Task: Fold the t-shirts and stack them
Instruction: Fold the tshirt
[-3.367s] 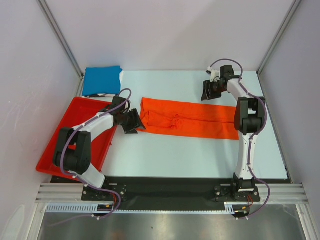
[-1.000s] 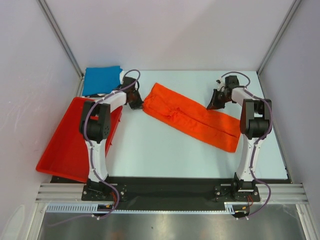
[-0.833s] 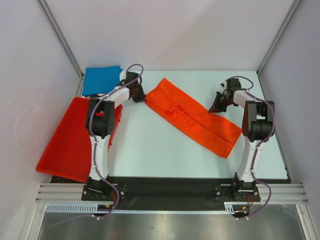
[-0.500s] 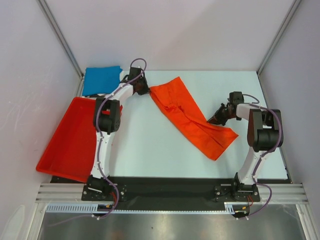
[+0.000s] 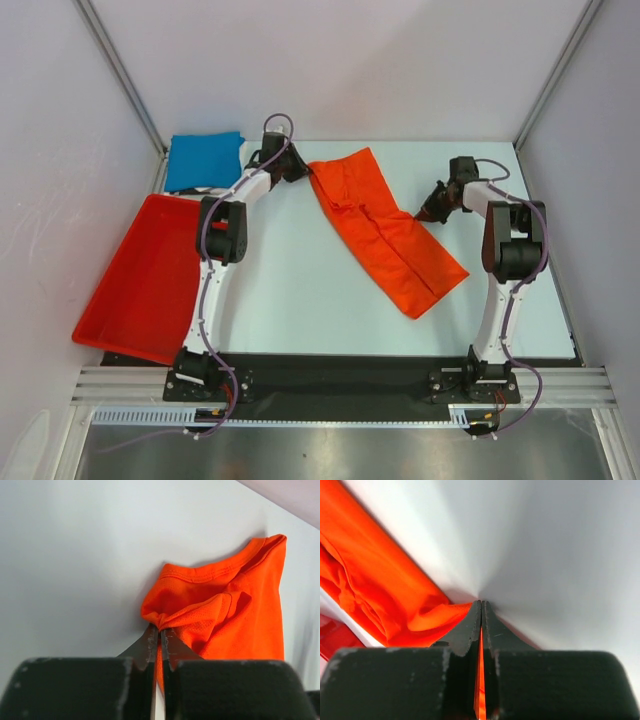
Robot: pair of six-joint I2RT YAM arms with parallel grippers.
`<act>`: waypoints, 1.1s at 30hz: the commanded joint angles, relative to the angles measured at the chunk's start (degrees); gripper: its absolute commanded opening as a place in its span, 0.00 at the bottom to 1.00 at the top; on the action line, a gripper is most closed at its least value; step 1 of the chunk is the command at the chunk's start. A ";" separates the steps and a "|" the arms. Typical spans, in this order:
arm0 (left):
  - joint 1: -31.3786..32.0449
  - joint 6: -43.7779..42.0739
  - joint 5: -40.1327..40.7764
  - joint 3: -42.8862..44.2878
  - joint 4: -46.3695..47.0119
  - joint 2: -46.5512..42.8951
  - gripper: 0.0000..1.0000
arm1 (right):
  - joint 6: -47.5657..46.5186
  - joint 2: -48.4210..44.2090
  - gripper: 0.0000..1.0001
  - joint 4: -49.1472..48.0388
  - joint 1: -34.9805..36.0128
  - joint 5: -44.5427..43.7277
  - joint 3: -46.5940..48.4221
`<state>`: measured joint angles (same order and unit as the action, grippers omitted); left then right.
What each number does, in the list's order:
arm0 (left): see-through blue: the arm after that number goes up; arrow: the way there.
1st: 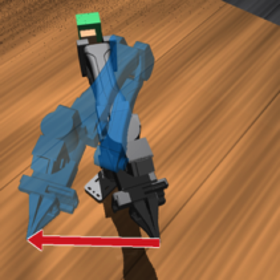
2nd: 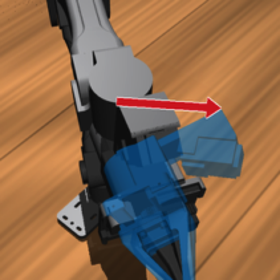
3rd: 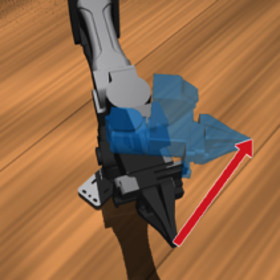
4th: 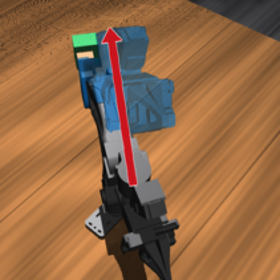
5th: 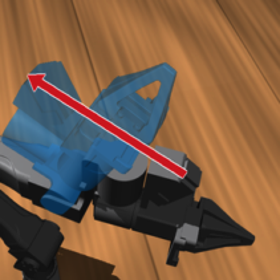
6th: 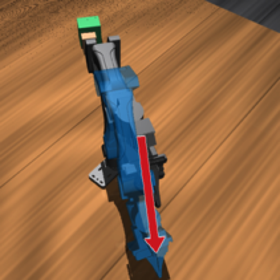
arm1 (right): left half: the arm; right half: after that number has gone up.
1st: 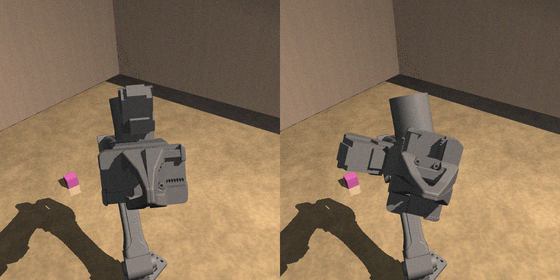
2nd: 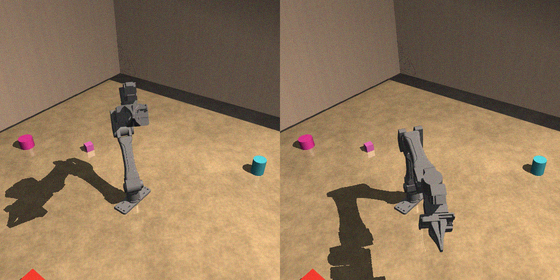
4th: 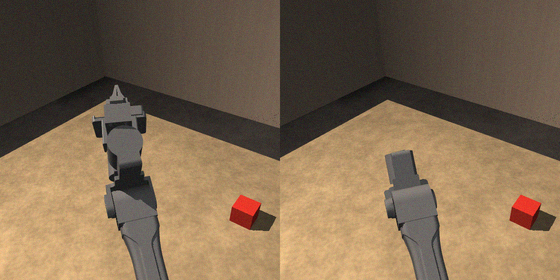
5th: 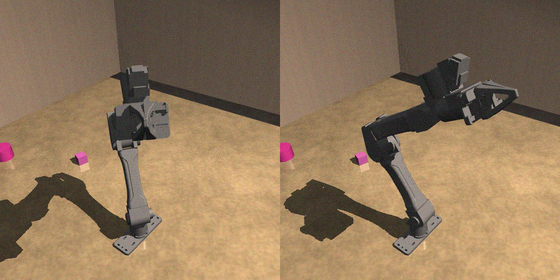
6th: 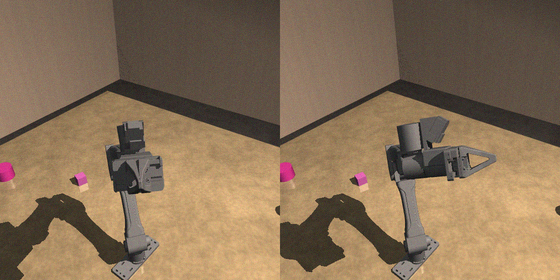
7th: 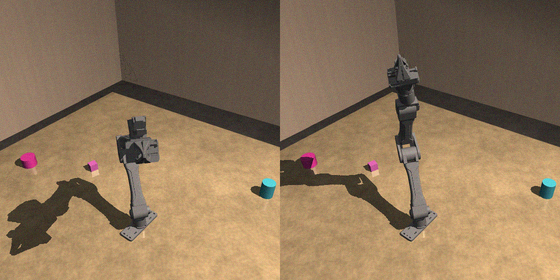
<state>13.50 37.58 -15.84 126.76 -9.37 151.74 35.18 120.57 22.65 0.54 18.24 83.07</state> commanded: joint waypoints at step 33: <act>15.50 -7.79 -3.24 -53.71 -12.43 -59.27 0.69 | -26.04 -20.91 0.72 18.83 -12.31 -12.00 -16.97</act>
<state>25.63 31.77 -18.09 75.90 -20.21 99.85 11.46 101.67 39.81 -10.20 8.25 66.94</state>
